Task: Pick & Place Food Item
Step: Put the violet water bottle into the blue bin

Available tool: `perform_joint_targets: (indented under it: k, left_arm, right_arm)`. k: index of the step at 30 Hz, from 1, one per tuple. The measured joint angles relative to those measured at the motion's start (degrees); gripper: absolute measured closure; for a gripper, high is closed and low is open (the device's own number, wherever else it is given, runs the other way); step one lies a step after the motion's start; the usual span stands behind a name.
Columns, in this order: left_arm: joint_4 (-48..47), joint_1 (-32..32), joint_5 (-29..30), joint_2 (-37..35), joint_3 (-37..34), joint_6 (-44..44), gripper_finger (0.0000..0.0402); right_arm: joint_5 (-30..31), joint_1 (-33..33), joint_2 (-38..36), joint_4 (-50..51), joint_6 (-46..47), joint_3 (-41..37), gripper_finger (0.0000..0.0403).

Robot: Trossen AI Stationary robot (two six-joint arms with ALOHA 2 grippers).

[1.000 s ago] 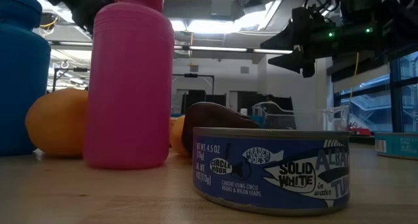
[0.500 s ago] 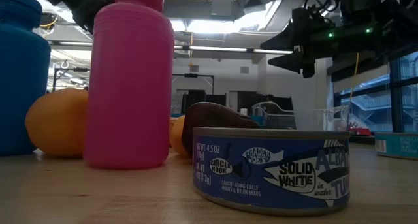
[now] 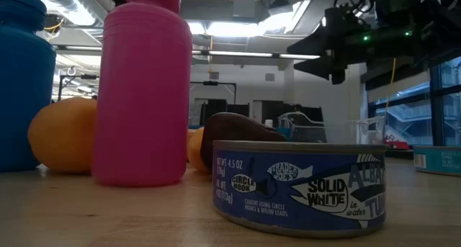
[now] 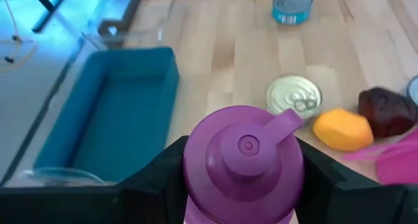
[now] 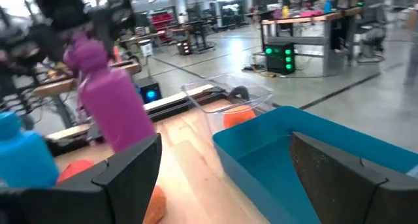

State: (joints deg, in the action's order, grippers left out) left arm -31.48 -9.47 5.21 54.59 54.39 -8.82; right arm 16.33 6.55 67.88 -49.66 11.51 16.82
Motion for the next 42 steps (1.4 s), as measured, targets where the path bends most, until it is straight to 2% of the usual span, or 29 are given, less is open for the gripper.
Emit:
perform_joint_targets:
  k: [5, 9, 14, 17, 23, 33, 42]
  left_arm:
    - [1.47, 0.0, -0.43, 0.27, 1.46, -1.99, 0.0222]
    - [4.33, -0.72, -0.37, 0.94, 1.44, -3.26, 0.0222]
    - [7.09, -3.83, -1.03, 2.81, 1.46, -3.94, 0.0222]
    - [8.15, -6.56, -5.04, 4.59, 1.46, -4.03, 0.0222]
    - [11.9, -10.0, -13.62, 8.65, 2.03, -4.18, 0.0222]
    - [10.33, -7.75, -14.5, 14.85, 8.54, -8.39, 0.0222]
    - [11.41, -6.6, -13.76, 16.0, 9.33, -10.57, 0.0222]
  right_arm:
    - [-3.66, 0.0, 0.0, -0.49, -2.31, 0.44, 0.0069]
    - [-4.12, 0.02, -0.01, 0.16, -4.35, 2.45, 0.0069]
    - [-7.14, 0.0, 0.11, 8.27, -7.34, 7.27, 0.0069]
    - [-8.06, 0.04, 1.4, 13.78, -9.41, 10.87, 0.0069]
    - [-13.06, 0.0, 7.55, 14.6, -14.56, 17.72, 0.0069]
    - [-18.14, 0.0, 19.05, 14.58, -17.81, 27.44, 0.0069]
    - [-23.87, 0.0, 21.44, 14.24, -18.06, 33.15, 0.0069]
